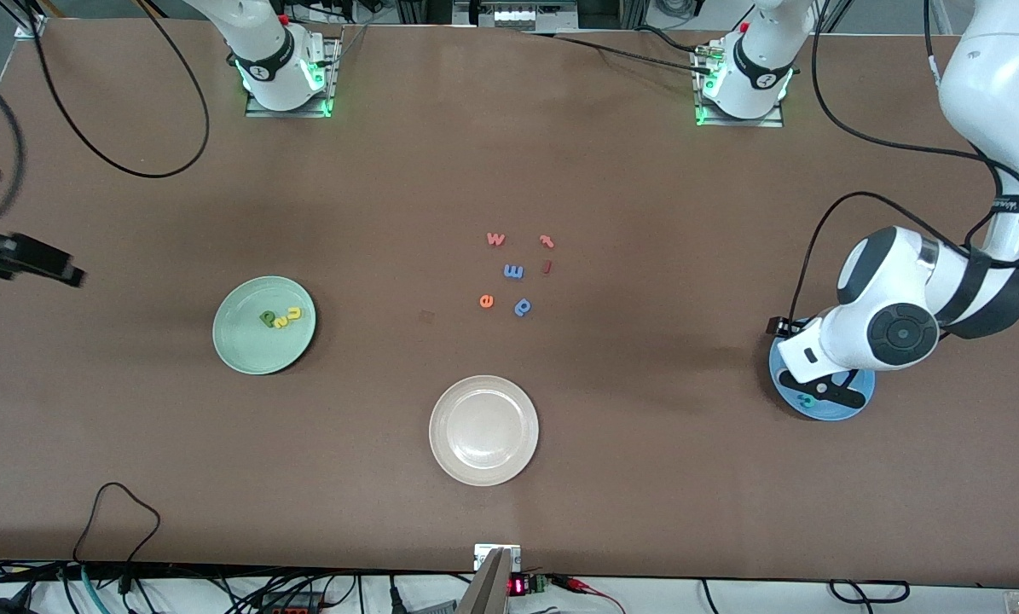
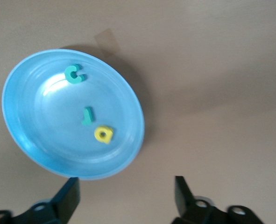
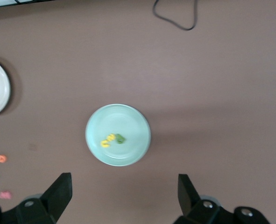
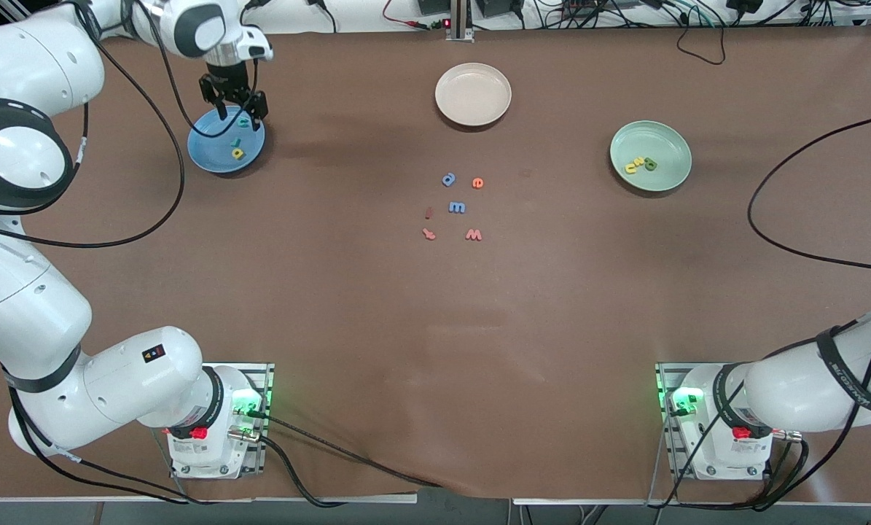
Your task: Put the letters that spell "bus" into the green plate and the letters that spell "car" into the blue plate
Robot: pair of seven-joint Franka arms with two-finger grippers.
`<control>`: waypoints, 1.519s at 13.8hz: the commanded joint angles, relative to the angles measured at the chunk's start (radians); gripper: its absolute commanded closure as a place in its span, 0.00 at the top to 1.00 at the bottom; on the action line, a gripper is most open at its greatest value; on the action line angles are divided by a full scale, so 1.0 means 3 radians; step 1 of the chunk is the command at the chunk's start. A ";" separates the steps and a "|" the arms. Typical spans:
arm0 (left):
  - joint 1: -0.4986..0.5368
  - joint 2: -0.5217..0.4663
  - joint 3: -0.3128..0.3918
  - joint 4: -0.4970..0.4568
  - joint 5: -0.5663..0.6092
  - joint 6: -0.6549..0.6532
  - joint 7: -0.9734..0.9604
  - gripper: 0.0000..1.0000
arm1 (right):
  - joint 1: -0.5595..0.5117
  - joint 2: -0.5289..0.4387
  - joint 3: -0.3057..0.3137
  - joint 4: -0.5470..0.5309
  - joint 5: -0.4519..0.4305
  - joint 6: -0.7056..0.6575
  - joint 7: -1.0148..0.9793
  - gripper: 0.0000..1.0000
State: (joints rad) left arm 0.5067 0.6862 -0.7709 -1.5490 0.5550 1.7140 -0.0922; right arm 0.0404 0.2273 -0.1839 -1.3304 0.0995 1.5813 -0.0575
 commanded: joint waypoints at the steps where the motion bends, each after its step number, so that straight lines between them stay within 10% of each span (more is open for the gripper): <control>1: -0.0001 -0.0104 -0.0333 0.0518 -0.0137 -0.0689 0.0021 1.00 | -0.0354 -0.0067 0.0449 -0.0029 -0.0244 -0.0009 -0.0161 1.00; 6: -0.0012 -0.0420 -0.0509 0.1159 -0.0223 -0.1285 0.0046 1.00 | -0.0247 -0.0164 0.0459 -0.0299 -0.0378 0.0021 0.0120 1.00; 13: -0.1365 -0.1601 0.1933 0.0492 -0.1808 -0.0975 0.0052 1.00 | -0.0242 -0.0624 0.0454 -0.0965 -0.0388 0.0278 0.0110 1.00; 17: -0.1770 -0.2372 0.2476 -0.0612 -0.1799 -0.0050 0.0077 1.00 | -0.0232 -0.0671 0.0465 -0.0960 -0.0383 0.0165 0.0105 1.00; 21: -0.1776 -0.2523 0.2549 -0.0860 -0.1844 0.0126 0.0430 1.00 | -0.0191 -0.0665 0.0454 -0.0934 -0.0342 0.0103 0.0100 1.00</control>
State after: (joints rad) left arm -0.0169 -0.0334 -0.0298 -1.7474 0.0318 1.7176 -0.0136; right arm -0.0190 0.0468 -0.0504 -1.5953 -0.0030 1.6193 -0.0378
